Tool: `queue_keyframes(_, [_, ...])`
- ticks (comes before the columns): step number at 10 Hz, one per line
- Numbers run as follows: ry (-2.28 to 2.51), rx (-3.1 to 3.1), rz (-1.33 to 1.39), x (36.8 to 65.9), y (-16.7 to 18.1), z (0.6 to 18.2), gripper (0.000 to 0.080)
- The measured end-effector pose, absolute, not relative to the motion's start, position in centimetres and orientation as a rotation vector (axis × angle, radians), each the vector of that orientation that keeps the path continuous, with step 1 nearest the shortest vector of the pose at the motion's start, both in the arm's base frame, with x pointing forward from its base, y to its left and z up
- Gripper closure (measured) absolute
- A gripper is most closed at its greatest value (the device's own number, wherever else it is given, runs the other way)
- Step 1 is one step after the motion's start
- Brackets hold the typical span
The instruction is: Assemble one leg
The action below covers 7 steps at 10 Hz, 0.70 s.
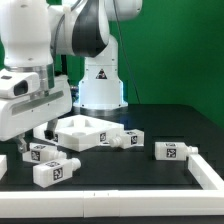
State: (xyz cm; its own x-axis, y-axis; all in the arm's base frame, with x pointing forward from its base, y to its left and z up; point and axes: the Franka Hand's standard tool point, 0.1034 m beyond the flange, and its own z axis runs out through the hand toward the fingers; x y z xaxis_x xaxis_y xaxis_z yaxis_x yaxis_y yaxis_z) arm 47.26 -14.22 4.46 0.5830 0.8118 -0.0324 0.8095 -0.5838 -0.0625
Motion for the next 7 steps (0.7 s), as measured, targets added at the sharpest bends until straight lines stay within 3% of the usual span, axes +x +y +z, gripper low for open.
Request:
queue_keyframes(1, [-1.481, -2.749, 0.045, 48.32, -12.41, 5.52, 0.0161])
queue_keyframes(7, [-1.514, -2.811, -0.070, 47.82, -12.64, 4.76, 0.0150])
